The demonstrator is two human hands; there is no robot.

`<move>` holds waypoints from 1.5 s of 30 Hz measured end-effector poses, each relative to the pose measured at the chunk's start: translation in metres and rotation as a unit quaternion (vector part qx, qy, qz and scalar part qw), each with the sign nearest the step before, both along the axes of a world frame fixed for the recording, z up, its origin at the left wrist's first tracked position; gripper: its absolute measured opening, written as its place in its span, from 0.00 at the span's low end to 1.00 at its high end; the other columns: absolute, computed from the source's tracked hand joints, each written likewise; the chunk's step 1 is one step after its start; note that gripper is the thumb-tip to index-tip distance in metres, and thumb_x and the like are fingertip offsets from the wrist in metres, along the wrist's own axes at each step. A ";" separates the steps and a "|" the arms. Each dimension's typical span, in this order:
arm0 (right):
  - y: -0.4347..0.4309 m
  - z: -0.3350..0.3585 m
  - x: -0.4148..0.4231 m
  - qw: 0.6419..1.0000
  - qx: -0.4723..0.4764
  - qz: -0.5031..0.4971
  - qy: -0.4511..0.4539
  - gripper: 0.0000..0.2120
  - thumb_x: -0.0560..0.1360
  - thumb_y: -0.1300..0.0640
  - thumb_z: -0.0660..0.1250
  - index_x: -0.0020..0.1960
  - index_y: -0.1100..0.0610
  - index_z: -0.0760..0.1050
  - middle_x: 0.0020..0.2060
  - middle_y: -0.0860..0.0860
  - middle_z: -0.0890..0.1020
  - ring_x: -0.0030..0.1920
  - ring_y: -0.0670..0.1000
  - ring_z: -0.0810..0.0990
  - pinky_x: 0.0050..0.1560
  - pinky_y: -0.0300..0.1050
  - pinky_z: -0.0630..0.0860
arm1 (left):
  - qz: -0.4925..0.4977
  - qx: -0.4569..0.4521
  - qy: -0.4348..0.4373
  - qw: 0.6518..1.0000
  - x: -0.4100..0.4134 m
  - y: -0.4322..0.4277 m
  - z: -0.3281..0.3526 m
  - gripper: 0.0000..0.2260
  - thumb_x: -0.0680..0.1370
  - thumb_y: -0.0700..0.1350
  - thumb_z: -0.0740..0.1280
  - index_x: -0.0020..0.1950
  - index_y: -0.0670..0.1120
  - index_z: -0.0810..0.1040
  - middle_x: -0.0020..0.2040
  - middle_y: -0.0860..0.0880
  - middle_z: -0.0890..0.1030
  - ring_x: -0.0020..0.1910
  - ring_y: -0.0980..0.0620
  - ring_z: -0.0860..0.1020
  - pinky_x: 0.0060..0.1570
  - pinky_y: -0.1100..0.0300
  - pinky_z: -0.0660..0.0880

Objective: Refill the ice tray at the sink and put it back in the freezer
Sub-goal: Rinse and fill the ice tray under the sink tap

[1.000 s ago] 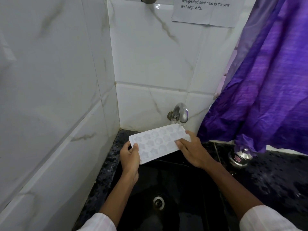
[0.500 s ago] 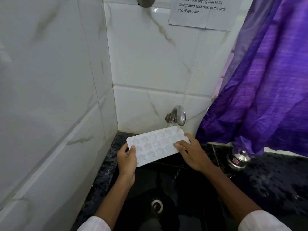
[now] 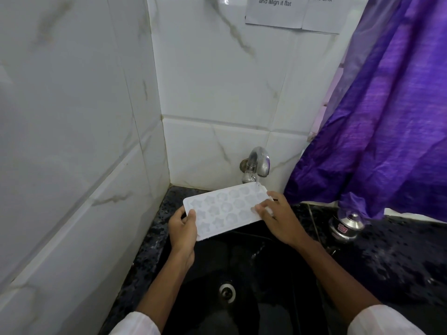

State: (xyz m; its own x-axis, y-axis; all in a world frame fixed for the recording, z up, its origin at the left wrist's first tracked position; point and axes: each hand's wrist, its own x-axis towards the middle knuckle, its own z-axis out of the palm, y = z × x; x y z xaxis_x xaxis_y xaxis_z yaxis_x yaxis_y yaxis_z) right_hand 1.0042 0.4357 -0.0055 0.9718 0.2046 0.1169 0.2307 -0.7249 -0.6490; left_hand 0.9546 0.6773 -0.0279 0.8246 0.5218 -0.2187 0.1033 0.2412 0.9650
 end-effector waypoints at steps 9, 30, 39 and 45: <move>-0.018 0.000 0.000 0.980 0.144 -0.102 0.091 0.15 0.80 0.53 0.66 0.65 0.54 0.78 0.53 0.48 0.83 0.49 0.42 0.80 0.48 0.34 0.73 | -0.047 0.045 0.014 0.998 -0.006 0.001 -0.012 0.11 0.84 0.42 0.61 0.64 0.46 0.78 0.48 0.51 0.85 0.43 0.55 0.84 0.33 0.62 0.80; -0.030 -0.040 -0.026 0.953 0.219 -0.197 0.065 0.07 0.75 0.62 0.72 0.53 0.57 0.79 0.48 0.49 0.83 0.47 0.47 0.83 0.42 0.32 0.77 | -0.088 0.220 -0.043 0.971 -0.022 -0.001 -0.041 0.13 0.82 0.40 0.63 0.66 0.48 0.76 0.59 0.49 0.82 0.58 0.52 0.81 0.57 0.51 0.80; -0.037 -0.037 -0.029 0.959 0.219 -0.180 0.033 0.07 0.73 0.63 0.74 0.49 0.58 0.78 0.46 0.51 0.84 0.47 0.47 0.83 0.51 0.40 0.80 | -0.066 0.250 -0.104 0.960 -0.028 -0.006 -0.030 0.09 0.82 0.38 0.64 0.58 0.50 0.78 0.52 0.58 0.83 0.53 0.62 0.81 0.56 0.62 0.78; -0.047 -0.028 -0.034 0.966 0.203 -0.159 0.006 0.09 0.71 0.66 0.75 0.43 0.55 0.76 0.42 0.45 0.83 0.45 0.41 0.83 0.50 0.35 0.79 | -0.068 0.284 -0.146 0.945 -0.033 -0.008 -0.028 0.05 0.82 0.39 0.64 0.54 0.48 0.78 0.48 0.51 0.83 0.51 0.55 0.82 0.55 0.54 0.80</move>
State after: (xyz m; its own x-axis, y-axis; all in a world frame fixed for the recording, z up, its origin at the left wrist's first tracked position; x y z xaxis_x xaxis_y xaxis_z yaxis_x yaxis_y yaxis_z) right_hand 0.9701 0.3888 -0.0335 0.9797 -0.1648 0.1141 0.0298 -0.4434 -0.8958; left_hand 0.9219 0.6692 -0.0557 0.8740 0.3724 0.3122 -0.1945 -0.3207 0.9270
